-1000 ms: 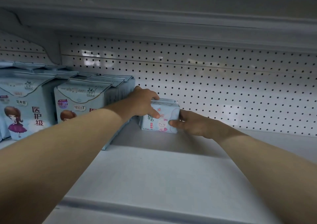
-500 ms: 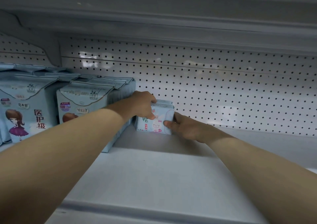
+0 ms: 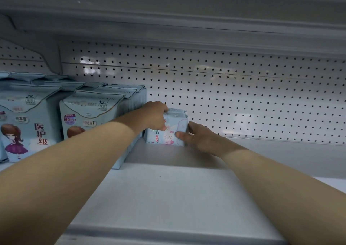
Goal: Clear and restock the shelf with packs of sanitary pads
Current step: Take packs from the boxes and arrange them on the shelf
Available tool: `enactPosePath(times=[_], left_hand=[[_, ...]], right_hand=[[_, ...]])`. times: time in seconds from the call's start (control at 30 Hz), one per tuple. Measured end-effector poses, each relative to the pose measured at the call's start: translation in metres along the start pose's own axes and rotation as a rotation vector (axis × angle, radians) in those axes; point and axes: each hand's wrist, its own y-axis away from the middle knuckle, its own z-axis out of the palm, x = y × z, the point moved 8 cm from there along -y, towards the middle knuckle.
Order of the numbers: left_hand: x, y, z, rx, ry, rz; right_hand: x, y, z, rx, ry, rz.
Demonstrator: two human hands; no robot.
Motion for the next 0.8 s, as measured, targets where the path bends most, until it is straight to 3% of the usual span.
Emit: enactPosePath(times=[0.33, 0.63, 0.8], left_hand=[[0.002, 0.004, -0.002, 0.021, -0.034, 0.008], [0.033, 0.036, -0.021, 0.272, 0.402, 0.053], [0.068, 0.068, -0.016, 0.215, 0.49, -0.082]], right_hand=[[-0.009, 0.013, -0.007, 0.091, 0.042, 0.047], [-0.022, 0.076, -0.07, 0.244, 0.261, 0.208], [-0.022, 0.136, -0.105, 0.293, 0.249, 0.284]])
